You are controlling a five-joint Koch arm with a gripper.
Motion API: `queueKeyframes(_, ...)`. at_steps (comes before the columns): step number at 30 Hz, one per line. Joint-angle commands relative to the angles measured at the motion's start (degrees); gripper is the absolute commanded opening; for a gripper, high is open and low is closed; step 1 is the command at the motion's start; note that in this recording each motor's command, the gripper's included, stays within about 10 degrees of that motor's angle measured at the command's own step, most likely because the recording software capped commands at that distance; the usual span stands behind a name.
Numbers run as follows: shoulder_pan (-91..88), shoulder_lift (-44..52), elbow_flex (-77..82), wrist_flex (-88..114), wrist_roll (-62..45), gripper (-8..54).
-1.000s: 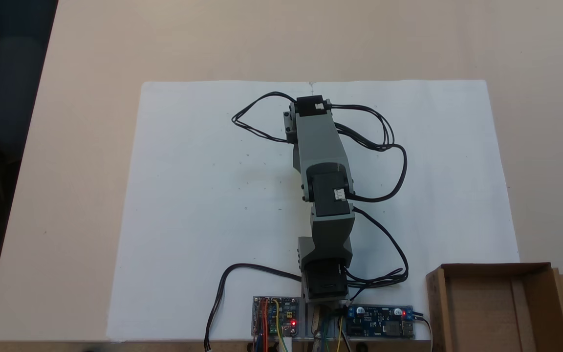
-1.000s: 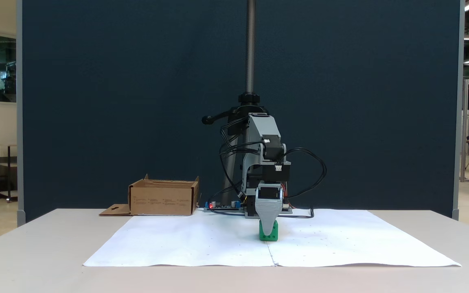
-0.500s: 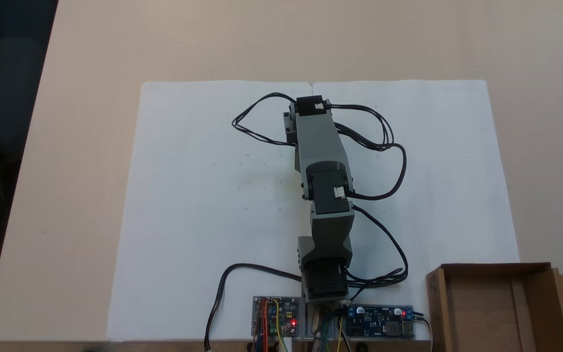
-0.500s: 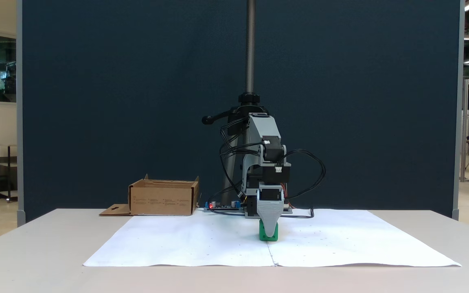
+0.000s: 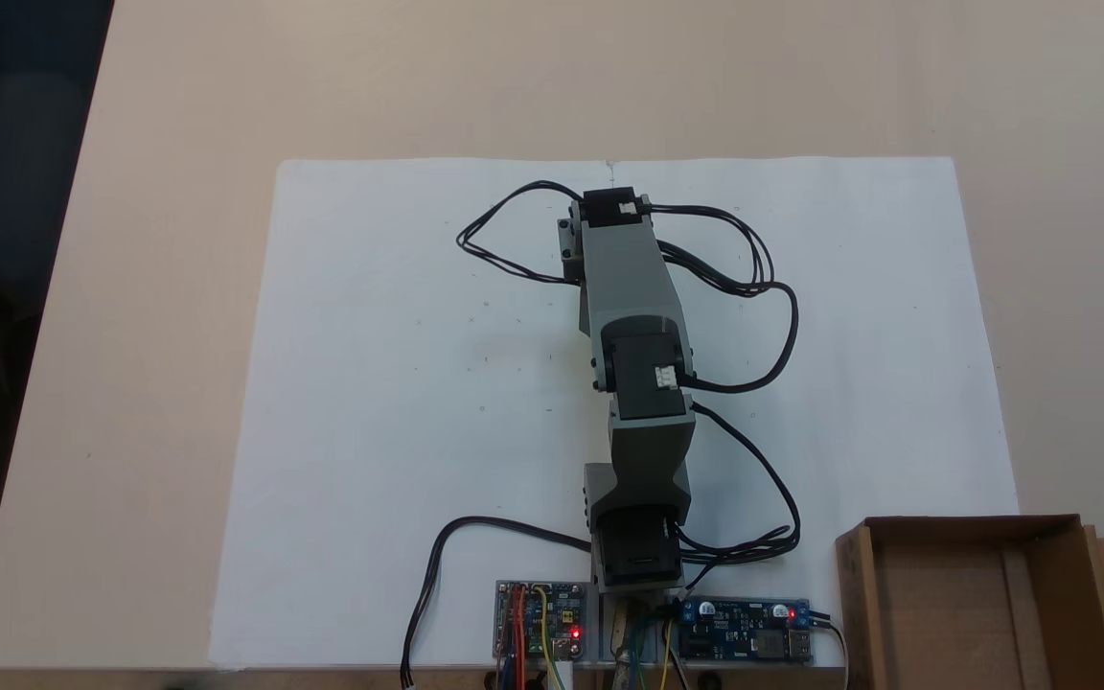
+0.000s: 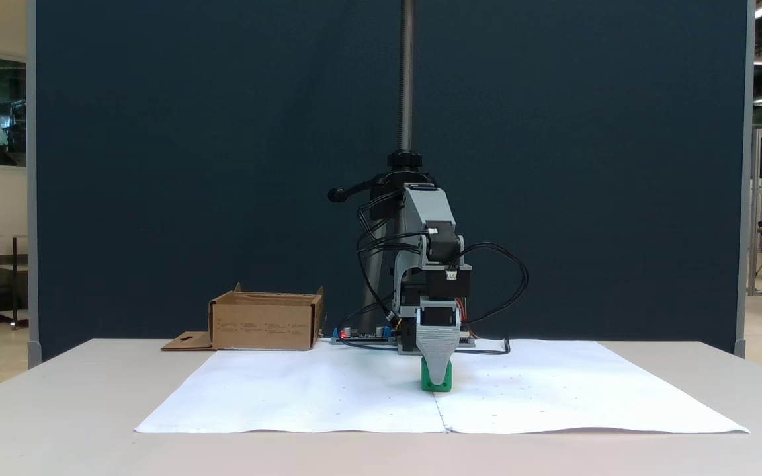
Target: Grasp a green dice and put it in the bin.
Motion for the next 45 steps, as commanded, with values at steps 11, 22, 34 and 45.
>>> queueKeyframes(11, 0.70, 0.44, -0.70, -1.67, -3.08, 31.7)
queueKeyframes(22, 0.88, 0.79, -0.70, -1.67, -2.81, 20.5)
queueKeyframes(34, 3.96, 1.49, -3.96, -1.67, -0.97, 12.8)
queueKeyframes(45, 13.80, 6.42, -9.40, -4.66, 1.93, 12.8)
